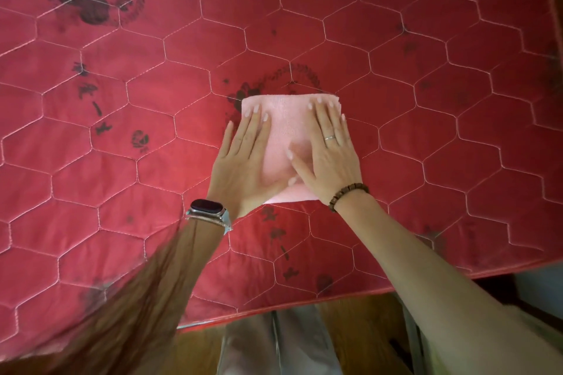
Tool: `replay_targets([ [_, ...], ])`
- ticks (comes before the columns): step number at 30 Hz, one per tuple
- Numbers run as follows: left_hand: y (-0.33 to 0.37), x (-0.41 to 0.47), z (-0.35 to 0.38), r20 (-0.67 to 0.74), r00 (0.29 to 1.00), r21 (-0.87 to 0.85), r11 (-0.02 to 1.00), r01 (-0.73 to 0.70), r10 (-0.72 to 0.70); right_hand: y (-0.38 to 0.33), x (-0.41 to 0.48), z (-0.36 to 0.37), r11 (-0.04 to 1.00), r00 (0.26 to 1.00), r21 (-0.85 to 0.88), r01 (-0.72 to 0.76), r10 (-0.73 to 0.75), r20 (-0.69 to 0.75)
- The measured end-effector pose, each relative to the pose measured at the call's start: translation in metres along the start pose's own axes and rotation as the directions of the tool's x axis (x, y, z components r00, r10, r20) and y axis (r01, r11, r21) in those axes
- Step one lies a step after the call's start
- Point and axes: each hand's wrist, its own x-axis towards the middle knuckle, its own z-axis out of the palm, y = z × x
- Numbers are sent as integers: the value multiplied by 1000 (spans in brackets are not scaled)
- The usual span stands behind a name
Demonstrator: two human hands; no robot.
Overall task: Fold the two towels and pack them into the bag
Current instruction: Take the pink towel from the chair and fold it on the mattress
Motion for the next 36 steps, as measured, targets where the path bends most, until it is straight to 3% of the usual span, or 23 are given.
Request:
replay_targets([
  [12, -13, -34, 20, 107, 985, -108, 983, 149, -138, 14, -33, 13, 993, 994, 113, -32, 20, 106],
  [14, -10, -35, 16, 97, 982, -223, 958, 178, -160, 15, -33, 7, 975, 994, 219, -28, 3, 114],
  [16, -6, -36, 9, 173, 954, -497, 814, 299, -245, 15, -34, -3, 893, 989, 434, -117, 67, 129],
  [18, -3, -34, 2, 234, 906, -697, 589, 408, -352, 11, -36, -16, 690, 956, 664, -287, 252, 151],
  [20, 0, -28, -6, 284, 850, -779, 410, 474, -444, 10, -35, -27, 427, 868, 800, -422, 445, 221],
  [22, 4, -18, -14, 351, 804, -801, 291, 523, -479, 13, -31, -32, 300, 786, 792, -532, 523, 330],
  [33, 0, 13, -14, 619, 705, -774, -113, 623, -348, 12, 0, -29, 356, 714, 646, -675, 535, 451],
  [36, 4, 15, -16, 662, 685, -745, -164, 646, -305, 6, 6, -29, 377, 698, 605, -702, 534, 478],
])
